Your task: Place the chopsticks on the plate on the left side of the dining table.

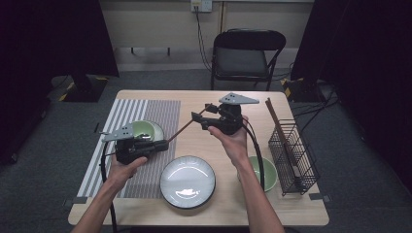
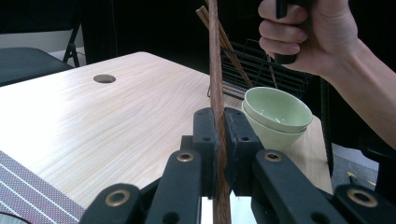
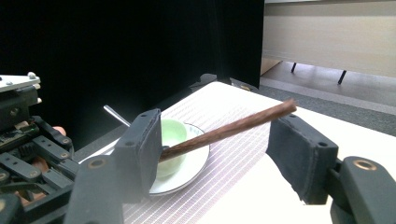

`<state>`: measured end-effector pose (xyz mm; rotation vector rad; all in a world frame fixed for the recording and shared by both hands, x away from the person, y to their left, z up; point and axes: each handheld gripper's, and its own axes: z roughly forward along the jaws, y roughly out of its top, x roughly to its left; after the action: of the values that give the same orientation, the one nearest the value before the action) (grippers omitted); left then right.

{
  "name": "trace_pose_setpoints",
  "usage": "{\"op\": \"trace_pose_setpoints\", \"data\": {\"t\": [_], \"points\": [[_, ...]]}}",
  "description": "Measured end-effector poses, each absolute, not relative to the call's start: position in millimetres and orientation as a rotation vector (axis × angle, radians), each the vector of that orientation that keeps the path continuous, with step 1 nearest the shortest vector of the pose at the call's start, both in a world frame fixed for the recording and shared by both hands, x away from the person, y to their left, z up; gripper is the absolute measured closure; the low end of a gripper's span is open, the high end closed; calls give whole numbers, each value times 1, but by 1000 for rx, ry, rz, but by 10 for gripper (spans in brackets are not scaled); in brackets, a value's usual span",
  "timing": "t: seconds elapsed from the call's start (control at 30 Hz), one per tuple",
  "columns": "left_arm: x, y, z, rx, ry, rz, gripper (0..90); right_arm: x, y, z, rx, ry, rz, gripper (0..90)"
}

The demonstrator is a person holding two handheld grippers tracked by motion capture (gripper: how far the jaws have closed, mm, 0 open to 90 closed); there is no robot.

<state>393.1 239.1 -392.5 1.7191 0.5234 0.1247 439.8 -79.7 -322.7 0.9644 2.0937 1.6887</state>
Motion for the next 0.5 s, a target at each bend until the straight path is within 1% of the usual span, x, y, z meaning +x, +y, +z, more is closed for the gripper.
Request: {"op": "trace_pose_setpoints", "data": {"t": [0.5], "points": [[392, 245, -391, 1722, 522, 135, 843, 443, -82, -330, 986, 2102, 1628, 340]]}}
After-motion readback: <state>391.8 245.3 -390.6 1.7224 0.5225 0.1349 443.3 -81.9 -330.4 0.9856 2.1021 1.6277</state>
